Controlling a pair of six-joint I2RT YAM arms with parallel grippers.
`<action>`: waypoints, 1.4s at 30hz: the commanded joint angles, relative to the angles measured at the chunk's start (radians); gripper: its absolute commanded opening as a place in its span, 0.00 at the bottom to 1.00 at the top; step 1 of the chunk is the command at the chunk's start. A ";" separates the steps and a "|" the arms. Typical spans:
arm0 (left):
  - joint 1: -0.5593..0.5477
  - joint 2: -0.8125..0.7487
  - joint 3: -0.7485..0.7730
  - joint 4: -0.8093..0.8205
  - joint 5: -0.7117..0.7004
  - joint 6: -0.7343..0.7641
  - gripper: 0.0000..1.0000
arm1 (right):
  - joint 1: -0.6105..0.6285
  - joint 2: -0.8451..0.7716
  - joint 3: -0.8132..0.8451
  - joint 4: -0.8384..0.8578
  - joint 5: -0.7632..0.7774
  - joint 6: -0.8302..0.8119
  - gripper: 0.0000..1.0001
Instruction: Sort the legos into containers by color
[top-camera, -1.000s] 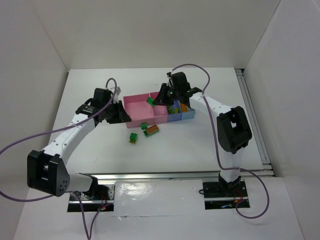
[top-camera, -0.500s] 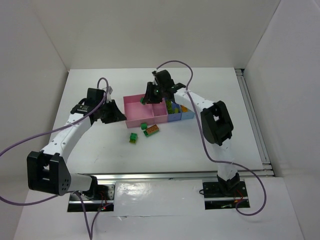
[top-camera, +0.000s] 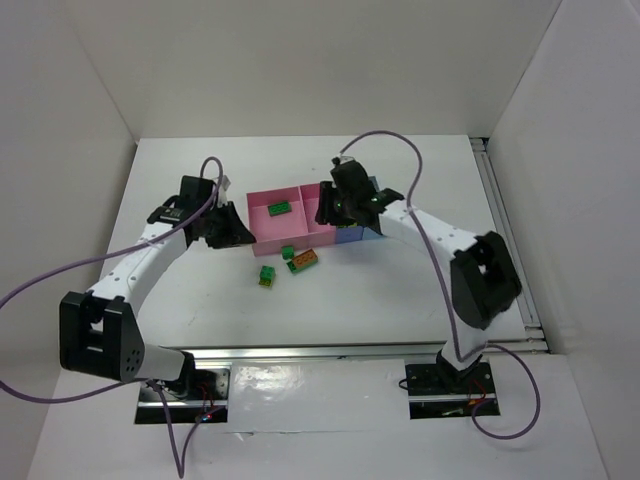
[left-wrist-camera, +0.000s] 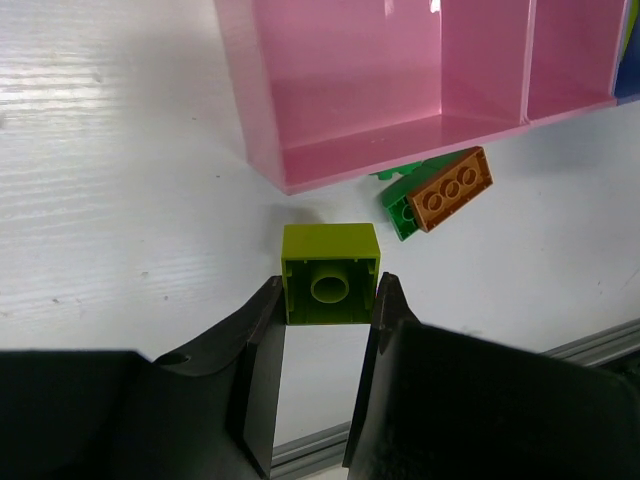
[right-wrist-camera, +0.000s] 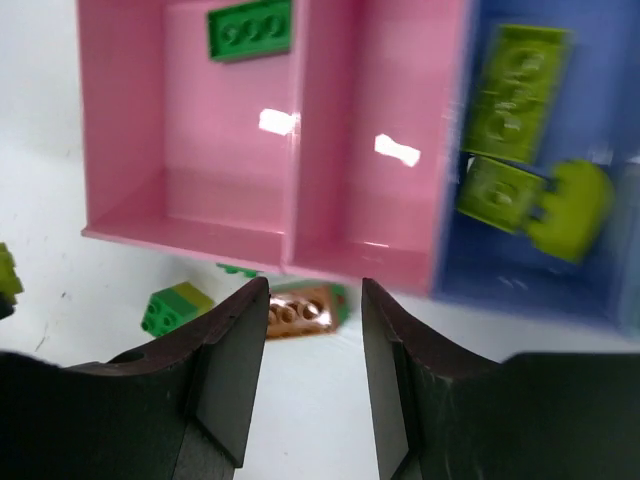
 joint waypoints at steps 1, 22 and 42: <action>-0.046 0.044 0.054 0.027 0.033 -0.004 0.00 | -0.022 -0.191 -0.105 0.060 0.199 0.026 0.49; -0.371 0.636 0.745 -0.026 -0.238 -0.122 0.00 | -0.209 -0.579 -0.339 -0.087 0.423 0.095 0.79; -0.419 0.848 1.132 -0.086 -0.180 -0.053 0.67 | -0.218 -0.642 -0.350 -0.159 0.382 0.118 0.79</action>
